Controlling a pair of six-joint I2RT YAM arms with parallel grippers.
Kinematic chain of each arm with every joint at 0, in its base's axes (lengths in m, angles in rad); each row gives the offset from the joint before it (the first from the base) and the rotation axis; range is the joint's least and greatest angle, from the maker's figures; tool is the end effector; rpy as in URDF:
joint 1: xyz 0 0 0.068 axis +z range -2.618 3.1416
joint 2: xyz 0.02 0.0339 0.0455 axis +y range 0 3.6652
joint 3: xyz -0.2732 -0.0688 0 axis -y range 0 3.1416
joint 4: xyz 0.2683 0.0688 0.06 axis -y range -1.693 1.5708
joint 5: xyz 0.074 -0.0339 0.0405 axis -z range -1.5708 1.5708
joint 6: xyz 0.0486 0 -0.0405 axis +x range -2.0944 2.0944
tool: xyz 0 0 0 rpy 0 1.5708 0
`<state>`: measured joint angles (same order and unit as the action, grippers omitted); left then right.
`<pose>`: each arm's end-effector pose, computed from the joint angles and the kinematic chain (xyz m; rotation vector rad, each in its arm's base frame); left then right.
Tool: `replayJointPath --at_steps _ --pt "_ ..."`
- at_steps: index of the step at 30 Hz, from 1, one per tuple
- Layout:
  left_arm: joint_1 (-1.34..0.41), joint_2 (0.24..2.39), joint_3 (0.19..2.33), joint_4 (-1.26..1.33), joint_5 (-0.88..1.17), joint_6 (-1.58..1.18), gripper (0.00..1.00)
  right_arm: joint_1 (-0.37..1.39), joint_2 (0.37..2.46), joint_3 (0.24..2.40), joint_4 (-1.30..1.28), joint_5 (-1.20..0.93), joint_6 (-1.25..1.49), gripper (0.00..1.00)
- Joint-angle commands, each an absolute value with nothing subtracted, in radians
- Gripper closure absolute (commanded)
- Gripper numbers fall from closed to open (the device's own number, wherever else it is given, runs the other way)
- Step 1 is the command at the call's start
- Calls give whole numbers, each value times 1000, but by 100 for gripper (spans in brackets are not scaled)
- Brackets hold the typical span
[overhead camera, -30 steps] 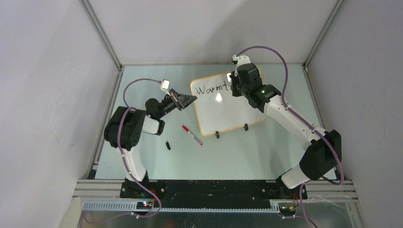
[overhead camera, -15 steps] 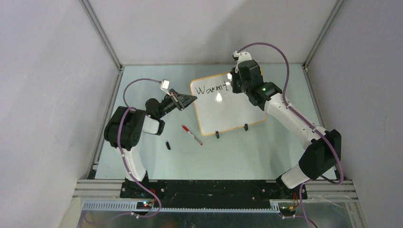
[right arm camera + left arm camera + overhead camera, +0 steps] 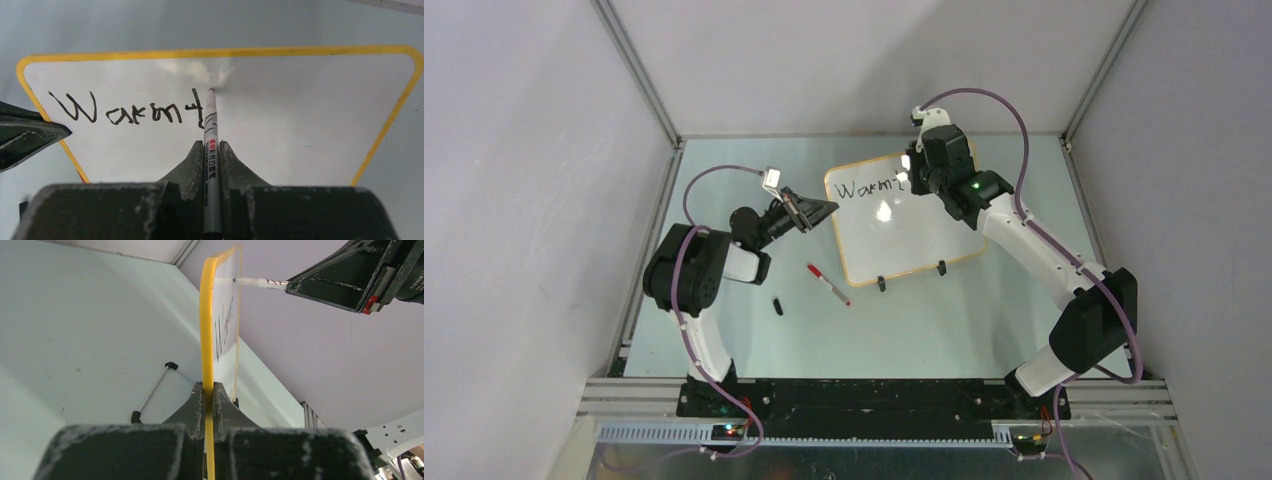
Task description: Write a sentence on the whiteboard
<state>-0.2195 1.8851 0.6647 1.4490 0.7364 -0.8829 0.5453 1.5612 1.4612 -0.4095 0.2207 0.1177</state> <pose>0.3443 -0.1103 0.1668 0.1872 1.5451 -1.3834 0.3444 0.1965 0.3604 -0.3073 2.0487 0.1782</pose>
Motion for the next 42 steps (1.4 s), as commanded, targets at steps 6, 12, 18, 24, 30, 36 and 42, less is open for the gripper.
replayJointPath --at_steps 6,12,18,24,30,36,42 --pt "-218 1890 686 1488 758 -859 100 543 1549 1458 -406 232 118 100" --pt "-219 1889 684 1490 757 -860 100 553 1529 1423 -415 239 125 100" --pt "-220 1889 683 1495 756 -862 100 556 1510 1388 -428 254 134 100" --pt "-219 1888 681 1497 757 -863 100 557 1492 1368 -437 249 143 100" --pt "-219 1888 681 1498 756 -864 100 560 1488 1349 -437 248 146 100" --pt "-219 1888 681 1499 756 -864 100 560 1487 1349 -425 241 146 100" --pt "-219 1889 681 1500 756 -865 100 559 1484 1351 -394 234 141 100"
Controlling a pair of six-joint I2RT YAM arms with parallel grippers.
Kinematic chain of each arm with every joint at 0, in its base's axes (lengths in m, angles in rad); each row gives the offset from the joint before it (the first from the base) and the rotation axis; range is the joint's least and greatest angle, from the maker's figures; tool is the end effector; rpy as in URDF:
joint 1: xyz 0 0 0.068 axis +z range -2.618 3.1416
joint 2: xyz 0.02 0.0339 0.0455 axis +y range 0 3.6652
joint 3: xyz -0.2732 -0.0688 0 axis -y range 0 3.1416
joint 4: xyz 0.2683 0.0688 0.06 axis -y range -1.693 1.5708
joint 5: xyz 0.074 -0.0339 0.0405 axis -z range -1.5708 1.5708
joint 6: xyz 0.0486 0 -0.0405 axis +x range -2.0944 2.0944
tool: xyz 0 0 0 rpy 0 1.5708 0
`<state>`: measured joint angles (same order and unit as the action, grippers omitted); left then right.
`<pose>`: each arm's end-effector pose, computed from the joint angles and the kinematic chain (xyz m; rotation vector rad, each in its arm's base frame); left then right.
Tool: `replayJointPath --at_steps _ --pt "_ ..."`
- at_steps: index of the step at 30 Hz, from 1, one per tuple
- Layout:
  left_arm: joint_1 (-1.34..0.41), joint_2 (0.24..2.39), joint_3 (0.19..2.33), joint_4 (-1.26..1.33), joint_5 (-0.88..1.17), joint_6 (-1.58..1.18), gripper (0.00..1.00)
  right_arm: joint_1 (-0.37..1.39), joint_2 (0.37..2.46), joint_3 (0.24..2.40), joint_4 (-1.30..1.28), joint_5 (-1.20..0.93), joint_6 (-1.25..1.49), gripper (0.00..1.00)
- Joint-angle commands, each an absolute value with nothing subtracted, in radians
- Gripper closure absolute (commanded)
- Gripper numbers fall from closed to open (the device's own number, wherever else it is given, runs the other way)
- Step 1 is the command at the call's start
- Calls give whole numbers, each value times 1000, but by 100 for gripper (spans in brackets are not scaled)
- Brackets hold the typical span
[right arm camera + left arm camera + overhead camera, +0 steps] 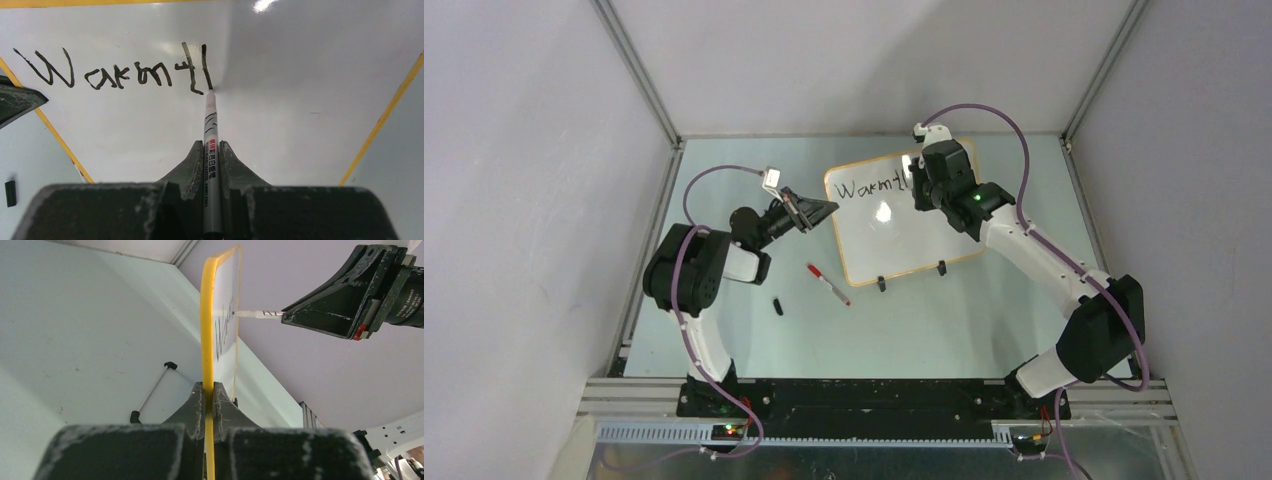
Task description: Write a sentence on the whiteboard
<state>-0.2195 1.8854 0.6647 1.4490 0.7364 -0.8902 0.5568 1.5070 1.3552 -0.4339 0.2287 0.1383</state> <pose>0.3443 -0.1103 0.1667 0.1816 1.5475 -1.3891 0.3267 0.1904 0.3378 -0.3154 2.1202 0.1600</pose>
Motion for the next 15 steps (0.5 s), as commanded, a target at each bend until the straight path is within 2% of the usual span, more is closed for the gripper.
replayJointPath --at_steps 1,15 --pt "-219 1890 680 1500 756 -865 100 558 1483 1351 -388 233 138 100" --pt "-218 1892 684 1500 758 -867 100 543 1517 1409 -384 218 129 100"
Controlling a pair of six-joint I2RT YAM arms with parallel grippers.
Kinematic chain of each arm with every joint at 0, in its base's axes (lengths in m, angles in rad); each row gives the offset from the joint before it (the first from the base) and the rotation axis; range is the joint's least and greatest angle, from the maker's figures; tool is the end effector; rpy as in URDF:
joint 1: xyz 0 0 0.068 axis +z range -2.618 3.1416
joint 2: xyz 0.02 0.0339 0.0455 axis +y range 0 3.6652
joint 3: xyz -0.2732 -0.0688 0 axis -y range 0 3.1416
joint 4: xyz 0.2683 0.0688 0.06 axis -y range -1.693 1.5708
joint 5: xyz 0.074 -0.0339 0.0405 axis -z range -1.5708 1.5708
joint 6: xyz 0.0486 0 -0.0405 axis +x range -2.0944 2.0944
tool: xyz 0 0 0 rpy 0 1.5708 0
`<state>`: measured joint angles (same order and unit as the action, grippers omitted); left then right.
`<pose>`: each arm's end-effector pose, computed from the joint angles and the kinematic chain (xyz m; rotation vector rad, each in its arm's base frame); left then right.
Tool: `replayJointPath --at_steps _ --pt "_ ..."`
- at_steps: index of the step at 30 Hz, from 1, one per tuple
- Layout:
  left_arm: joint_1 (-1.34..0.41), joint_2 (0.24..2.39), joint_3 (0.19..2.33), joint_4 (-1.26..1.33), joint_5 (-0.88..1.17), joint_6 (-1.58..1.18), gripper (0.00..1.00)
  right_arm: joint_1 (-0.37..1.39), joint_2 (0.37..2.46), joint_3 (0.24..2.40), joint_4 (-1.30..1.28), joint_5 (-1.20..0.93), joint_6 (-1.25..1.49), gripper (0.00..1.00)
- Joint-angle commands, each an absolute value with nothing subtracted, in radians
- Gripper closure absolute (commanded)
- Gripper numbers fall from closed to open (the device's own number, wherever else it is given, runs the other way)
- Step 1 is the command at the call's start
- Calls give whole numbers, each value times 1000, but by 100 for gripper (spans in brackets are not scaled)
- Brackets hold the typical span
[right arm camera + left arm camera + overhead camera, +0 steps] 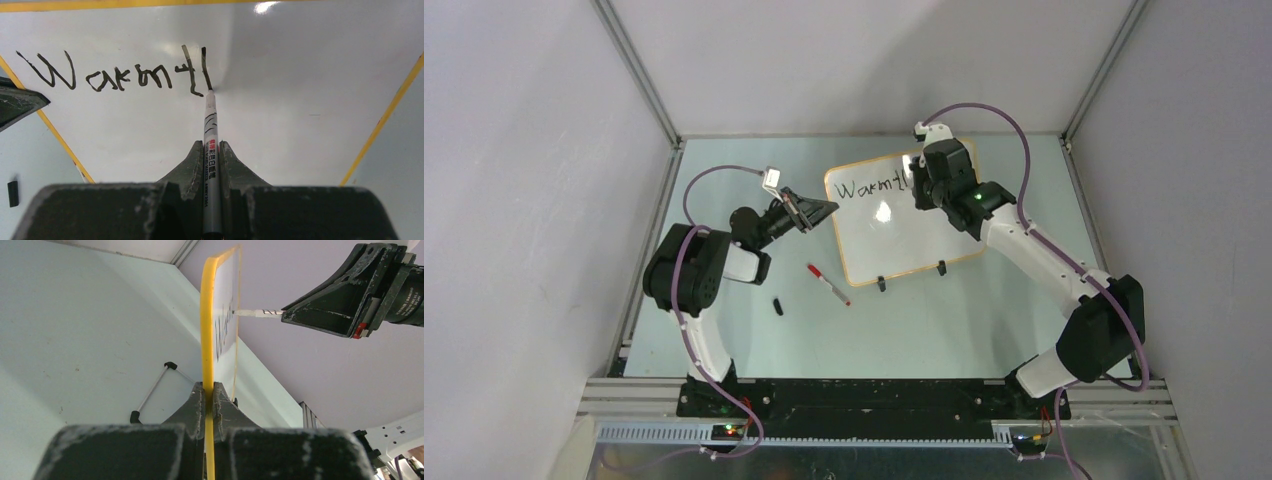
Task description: Write a sentence on the whiteboard
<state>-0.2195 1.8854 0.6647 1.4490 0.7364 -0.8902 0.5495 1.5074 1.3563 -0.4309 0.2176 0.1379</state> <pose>0.3443 -0.1103 0.1667 0.1816 1.5475 -1.3891 0.3282 0.1887 0.3383 -0.3137 2.1190 0.1685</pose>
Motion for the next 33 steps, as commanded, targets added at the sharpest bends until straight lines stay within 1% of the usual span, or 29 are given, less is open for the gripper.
replayJointPath --at_steps 1,13,33 --pt "-218 1892 684 1500 758 -867 100 543 1521 1413 -386 219 129 100" --pt "-219 1891 684 1500 758 -867 100 543 1534 1449 -397 221 121 100" --pt "-218 1893 684 1500 758 -867 100 511 1517 1443 -410 237 127 100"
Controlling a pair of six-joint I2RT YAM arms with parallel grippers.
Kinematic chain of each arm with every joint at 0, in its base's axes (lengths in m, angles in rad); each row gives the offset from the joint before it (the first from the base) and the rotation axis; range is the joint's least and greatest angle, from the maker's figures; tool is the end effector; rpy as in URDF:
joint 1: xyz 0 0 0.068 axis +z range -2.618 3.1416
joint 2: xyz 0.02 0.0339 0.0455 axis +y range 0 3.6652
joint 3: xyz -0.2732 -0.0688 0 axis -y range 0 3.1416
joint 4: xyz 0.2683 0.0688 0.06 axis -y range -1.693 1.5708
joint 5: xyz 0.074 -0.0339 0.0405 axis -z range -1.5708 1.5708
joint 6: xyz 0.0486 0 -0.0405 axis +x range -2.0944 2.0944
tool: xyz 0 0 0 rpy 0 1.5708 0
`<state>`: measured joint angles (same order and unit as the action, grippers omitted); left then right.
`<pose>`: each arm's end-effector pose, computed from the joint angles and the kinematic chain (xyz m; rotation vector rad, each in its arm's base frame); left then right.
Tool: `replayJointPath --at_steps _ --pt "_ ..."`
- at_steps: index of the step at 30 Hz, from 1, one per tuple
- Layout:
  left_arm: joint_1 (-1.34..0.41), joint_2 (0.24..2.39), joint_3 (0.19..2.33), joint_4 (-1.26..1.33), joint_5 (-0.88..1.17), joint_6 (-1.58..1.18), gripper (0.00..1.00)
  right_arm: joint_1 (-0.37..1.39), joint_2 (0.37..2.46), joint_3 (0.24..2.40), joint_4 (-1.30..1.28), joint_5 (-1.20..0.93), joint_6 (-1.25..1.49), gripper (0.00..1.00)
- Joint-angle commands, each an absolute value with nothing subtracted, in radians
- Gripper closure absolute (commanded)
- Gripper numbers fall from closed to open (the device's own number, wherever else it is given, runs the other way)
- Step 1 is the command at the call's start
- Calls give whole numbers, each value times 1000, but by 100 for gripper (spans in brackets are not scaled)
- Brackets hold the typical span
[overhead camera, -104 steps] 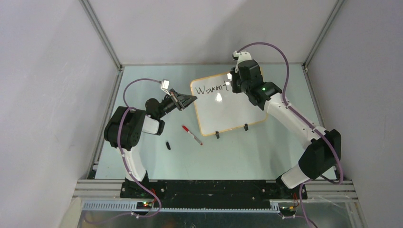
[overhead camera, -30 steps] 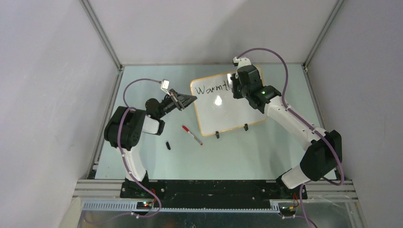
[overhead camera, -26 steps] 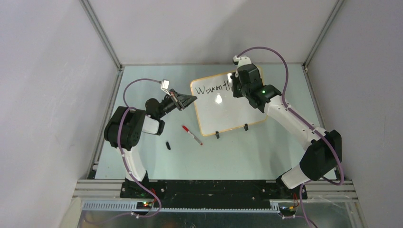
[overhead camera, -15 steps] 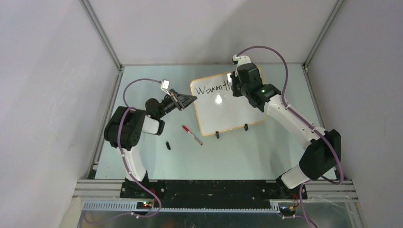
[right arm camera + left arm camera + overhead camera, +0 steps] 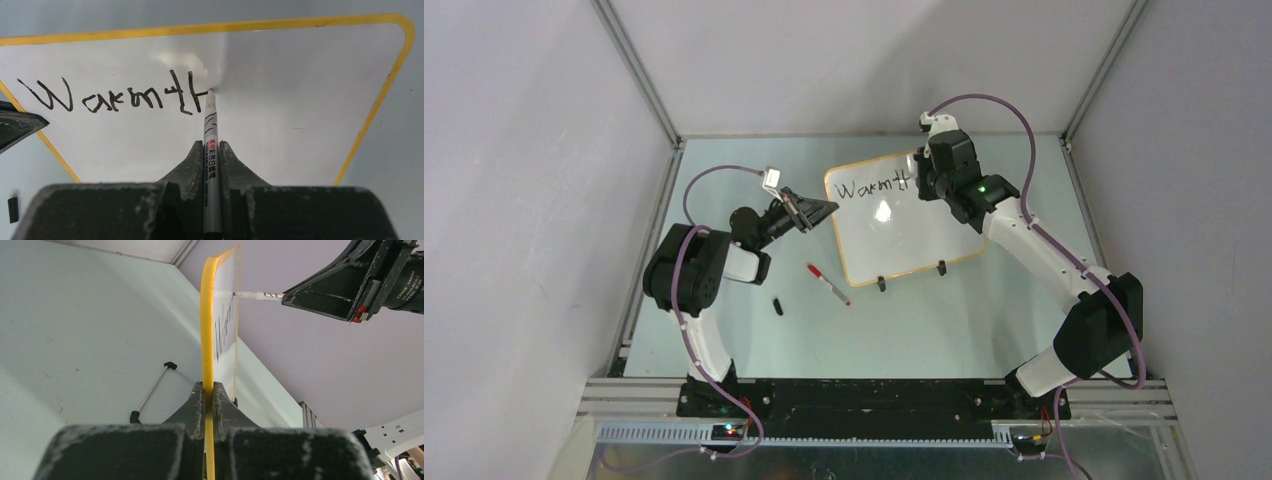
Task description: Write a sentence on the whiteboard
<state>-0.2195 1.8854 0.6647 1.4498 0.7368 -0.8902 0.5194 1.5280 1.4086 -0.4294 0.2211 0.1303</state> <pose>0.3443 -0.1103 0.1668 0.1824 1.5468 -1.3893 0.3399 0.1821 0.3507 -0.2784 2.0901 0.1552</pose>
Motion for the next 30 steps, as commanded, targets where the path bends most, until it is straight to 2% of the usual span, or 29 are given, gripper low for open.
replayJointPath --at_steps 1,25,30 --pt "-218 1892 684 1500 758 -867 100 511 1516 1440 -412 236 127 100" --pt "-217 1893 684 1503 759 -868 100 526 1454 1353 -437 219 153 100" --pt "-218 1891 683 1503 758 -868 100 544 1387 1336 -411 213 153 100"
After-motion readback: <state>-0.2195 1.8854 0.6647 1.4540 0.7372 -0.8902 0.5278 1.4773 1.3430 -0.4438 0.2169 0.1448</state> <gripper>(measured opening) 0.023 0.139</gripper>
